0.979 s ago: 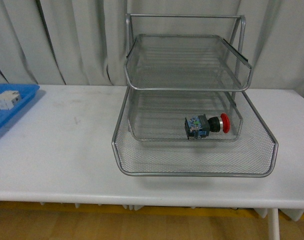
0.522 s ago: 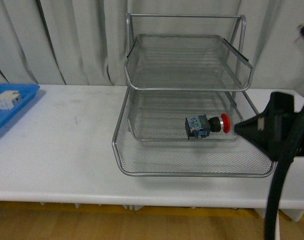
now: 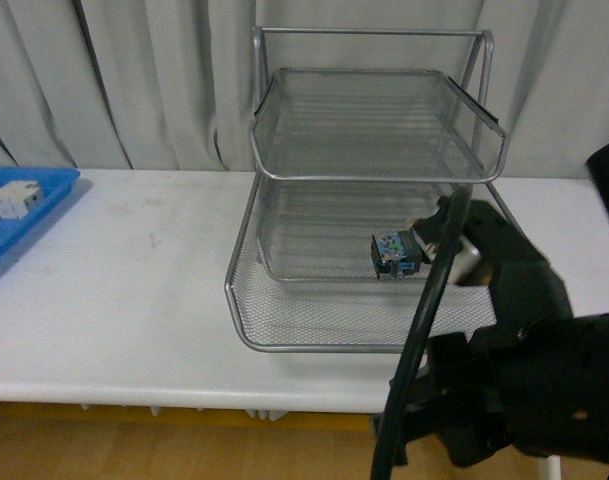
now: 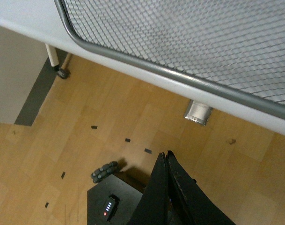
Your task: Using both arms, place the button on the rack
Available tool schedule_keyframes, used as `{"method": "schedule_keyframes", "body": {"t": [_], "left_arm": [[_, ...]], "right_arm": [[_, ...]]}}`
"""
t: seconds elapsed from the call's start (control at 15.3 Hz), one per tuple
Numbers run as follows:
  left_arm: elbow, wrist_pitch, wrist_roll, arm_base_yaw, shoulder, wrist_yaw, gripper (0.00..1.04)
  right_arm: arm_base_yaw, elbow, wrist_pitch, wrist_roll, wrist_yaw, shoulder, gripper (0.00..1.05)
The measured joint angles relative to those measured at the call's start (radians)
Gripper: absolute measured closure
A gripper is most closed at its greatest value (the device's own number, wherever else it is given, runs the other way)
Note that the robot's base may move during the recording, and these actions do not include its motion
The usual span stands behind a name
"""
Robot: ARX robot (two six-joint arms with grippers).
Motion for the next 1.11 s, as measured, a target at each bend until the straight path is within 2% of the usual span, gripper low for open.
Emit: {"method": "schedule_keyframes", "body": {"t": [0.33, 0.52, 0.72, 1.11], "left_arm": [[0.000, 0.000, 0.000, 0.000, 0.000, 0.000, 0.07], [0.000, 0.000, 0.000, 0.000, 0.000, 0.000, 0.07], [0.000, 0.000, 0.000, 0.000, 0.000, 0.000, 0.07], [0.000, 0.000, 0.000, 0.000, 0.000, 0.000, 0.07]], "right_arm": [[0.008, 0.098, 0.038, -0.027, 0.007, 0.143, 1.03], [0.002, 0.169, 0.007, -0.061, -0.001, 0.176, 1.03], [-0.037, 0.232, -0.048, -0.086, 0.005, 0.243, 1.03], [-0.116, 0.377, -0.025, -0.162, 0.028, 0.299, 1.03]]}}
